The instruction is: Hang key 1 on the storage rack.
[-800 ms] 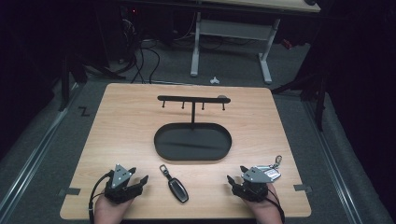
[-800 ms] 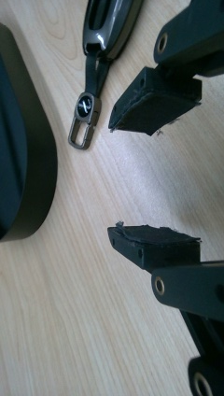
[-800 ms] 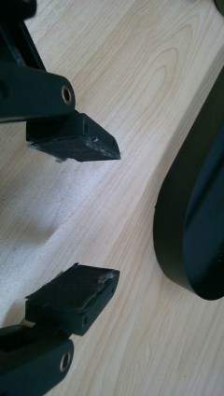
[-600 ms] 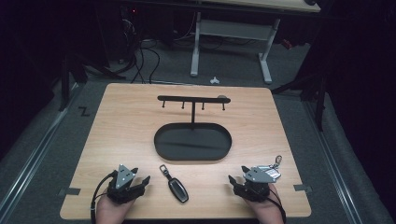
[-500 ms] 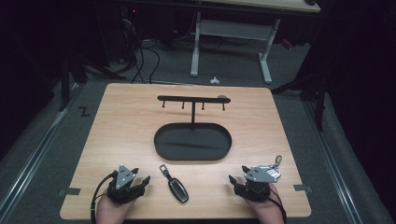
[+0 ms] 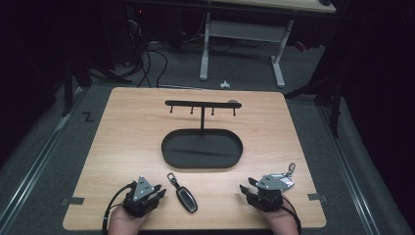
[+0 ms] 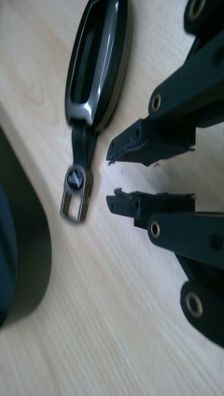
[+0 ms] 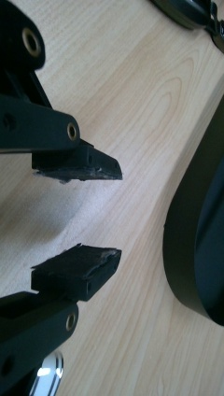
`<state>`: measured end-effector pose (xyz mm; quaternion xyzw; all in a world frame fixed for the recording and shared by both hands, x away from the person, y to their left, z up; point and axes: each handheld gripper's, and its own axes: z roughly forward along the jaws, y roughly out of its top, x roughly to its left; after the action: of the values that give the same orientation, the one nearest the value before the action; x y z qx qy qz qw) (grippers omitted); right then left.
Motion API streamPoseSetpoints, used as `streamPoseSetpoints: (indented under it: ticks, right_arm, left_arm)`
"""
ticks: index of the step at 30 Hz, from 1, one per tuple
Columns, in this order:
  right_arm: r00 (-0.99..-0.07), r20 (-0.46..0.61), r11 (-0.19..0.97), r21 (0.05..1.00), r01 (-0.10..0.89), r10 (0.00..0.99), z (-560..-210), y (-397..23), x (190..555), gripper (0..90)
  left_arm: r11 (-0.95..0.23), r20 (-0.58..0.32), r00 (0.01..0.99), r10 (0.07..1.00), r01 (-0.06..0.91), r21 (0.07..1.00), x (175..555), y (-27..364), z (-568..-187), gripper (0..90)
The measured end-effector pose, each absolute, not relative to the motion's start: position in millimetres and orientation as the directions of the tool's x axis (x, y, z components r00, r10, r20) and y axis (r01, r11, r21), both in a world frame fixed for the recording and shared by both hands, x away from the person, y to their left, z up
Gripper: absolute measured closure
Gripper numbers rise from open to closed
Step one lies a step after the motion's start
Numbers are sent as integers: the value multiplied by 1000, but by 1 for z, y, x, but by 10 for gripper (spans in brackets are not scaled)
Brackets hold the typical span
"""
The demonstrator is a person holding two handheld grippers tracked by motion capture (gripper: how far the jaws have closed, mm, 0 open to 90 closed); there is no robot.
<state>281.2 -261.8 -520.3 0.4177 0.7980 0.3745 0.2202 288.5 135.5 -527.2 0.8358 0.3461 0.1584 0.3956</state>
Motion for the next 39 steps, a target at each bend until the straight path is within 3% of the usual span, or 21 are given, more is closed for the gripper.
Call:
streamPoseSetpoints:
  ticks: [5,10,24,31,39]
  right_arm:
    - [-566,-18,365,781,507,824,-520,-262,280,639]
    - [-569,33,329,787,522,822,-521,-265,278,641]
    - [-512,45,286,785,549,858,-520,-286,258,641]
    - [-520,62,274,792,545,852,-517,-285,257,720]
    - [-601,34,336,804,491,798,-511,-250,272,826]
  left_arm:
    - [-500,-4,759,651,432,750,282,117,-529,798]
    - [-546,11,805,594,393,740,275,96,-529,817]
    - [-563,17,842,539,344,752,285,62,-526,799]
    - [-540,17,830,557,347,766,286,71,-523,771]
    - [-459,21,750,661,382,802,280,116,-517,646]
